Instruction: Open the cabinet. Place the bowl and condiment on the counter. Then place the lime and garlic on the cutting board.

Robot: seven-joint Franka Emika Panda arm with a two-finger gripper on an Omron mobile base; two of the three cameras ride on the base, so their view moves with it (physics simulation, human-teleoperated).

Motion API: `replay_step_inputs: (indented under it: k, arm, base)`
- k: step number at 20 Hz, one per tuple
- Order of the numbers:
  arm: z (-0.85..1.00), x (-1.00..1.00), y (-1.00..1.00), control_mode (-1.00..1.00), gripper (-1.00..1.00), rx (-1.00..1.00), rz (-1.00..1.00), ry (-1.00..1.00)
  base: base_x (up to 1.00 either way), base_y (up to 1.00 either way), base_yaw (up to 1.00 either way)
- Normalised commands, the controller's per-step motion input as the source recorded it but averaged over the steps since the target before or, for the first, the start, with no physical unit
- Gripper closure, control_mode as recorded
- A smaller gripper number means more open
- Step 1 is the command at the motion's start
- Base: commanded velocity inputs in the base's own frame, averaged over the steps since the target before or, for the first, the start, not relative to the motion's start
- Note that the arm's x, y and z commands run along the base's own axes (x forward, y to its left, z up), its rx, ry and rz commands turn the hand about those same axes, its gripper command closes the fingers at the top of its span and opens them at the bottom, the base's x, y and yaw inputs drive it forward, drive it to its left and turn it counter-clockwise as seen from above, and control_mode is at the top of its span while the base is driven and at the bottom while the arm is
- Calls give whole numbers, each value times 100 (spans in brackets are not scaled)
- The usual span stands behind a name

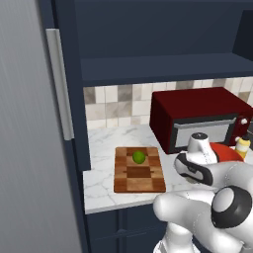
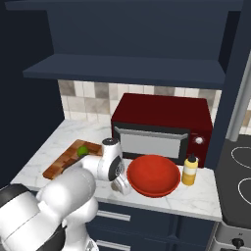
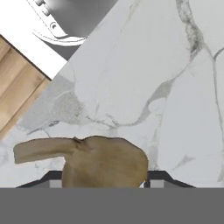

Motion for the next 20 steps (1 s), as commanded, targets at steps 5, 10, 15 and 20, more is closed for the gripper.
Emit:
replay_step_inputs:
  k: [5,10,15,20]
  arm:
    - [-20,0,0,-100,100,0,0,0]
    - [0,0,0,-100,100,0,0,-3]
    - [1,0,2,-100,100,0,0,-4]
    - [20,0,16,-100,100,0,-1,-4]
  base:
    - [0,0,0]
    - [0,0,0]
    - [0,0,0]
    - [0,0,0]
